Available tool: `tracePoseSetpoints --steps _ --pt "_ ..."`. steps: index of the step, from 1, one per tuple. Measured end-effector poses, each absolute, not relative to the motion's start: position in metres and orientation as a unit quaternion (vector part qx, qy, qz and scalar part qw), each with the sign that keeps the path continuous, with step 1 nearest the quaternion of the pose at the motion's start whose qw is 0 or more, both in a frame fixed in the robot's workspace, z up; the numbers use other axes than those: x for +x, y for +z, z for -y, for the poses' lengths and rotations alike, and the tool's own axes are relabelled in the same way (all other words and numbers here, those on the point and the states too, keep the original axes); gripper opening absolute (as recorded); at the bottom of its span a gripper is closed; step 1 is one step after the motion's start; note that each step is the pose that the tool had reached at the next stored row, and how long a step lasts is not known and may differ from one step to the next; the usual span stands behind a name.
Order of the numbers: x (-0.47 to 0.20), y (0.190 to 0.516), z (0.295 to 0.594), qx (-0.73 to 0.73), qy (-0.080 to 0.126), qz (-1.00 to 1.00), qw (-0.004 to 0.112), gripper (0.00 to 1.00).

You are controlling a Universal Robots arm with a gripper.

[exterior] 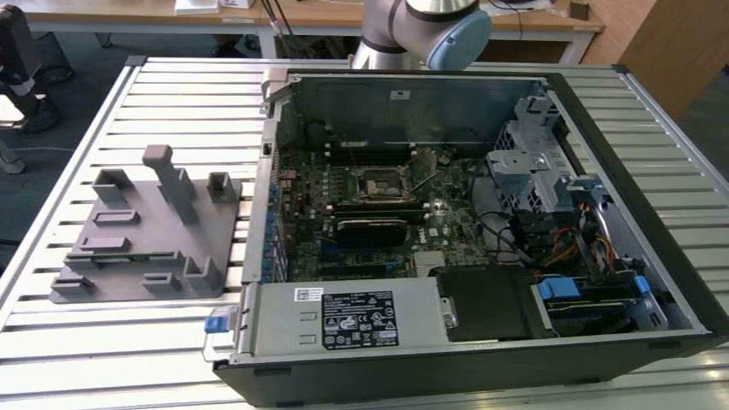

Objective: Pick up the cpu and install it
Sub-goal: 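Pick up the cpu and move it towards the insertion slot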

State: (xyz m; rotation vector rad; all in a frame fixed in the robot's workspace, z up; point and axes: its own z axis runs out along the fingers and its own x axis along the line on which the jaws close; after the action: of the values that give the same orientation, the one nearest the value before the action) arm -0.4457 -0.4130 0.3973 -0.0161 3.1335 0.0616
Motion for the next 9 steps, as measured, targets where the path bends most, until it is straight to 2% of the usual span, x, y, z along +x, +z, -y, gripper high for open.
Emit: tracePoseSetpoints --steps 9 --pt "-0.446 0.413 0.413 -0.005 0.02 -1.0 0.004 0.53"
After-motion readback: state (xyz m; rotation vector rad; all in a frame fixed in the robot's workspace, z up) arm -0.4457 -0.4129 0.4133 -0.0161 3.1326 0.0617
